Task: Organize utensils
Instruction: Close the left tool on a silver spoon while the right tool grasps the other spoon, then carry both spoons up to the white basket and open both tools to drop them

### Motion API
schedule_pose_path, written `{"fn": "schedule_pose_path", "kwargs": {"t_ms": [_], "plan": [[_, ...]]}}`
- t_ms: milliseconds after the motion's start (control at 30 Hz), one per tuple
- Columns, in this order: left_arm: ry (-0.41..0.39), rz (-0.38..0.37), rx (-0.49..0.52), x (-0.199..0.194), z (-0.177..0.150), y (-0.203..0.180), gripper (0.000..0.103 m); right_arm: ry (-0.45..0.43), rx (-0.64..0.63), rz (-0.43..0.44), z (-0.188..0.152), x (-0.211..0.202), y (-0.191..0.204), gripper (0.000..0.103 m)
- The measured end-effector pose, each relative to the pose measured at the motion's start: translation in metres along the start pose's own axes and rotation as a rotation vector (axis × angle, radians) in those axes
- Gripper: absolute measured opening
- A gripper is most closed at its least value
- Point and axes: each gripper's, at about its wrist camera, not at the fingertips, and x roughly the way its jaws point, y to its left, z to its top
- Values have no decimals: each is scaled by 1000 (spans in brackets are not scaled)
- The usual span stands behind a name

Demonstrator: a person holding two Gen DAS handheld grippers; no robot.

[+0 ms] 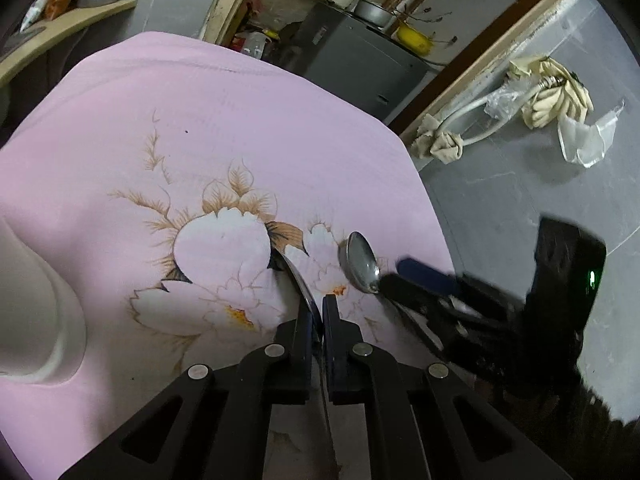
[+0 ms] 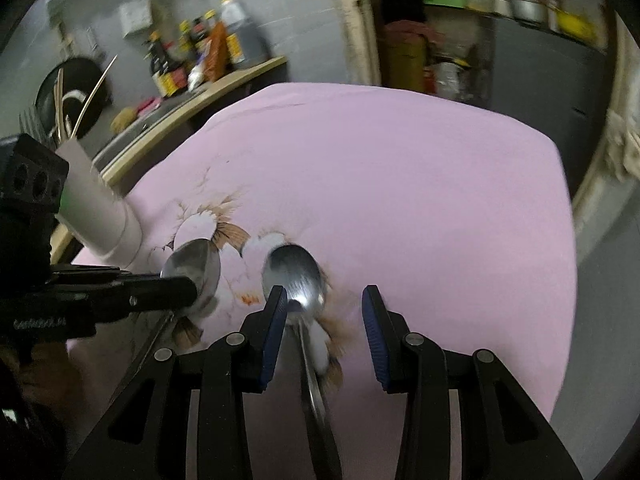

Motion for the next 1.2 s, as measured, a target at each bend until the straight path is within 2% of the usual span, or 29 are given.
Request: {"fn": "schedule_pose_path", "kwargs": {"t_ms": [267,400,500,600,700,867,967,1067,1200], "plan": [[10,0,4,0,3,1,6,52,-177,60,26,10,14,33],[29,15,5,3,3,2,8,74,-195,72,29,6,14,12],[35,24,7,4,3,0,8,105,-144,85,24,-1,7,7],[50,40,26,5,4,-4,7,94,-85,64,17,-16,2,3],[60,58,64,4,3,-9,6,57,-13,34,3,-35,1,2],[70,37,86,-4,-2,-12,4,-40,100,-59,-25,-69,12,1],[29,15,133,-24,-6,-20,3,-108,120,-136,-37,-90,31,1],[-49,-19,181,-54,-8,-29,3,-172,127,-199,-39,-107,46,1],[-137,-27,220,-89,-8,-38,3,-272,134,-271,-34,-135,73,1]]}}
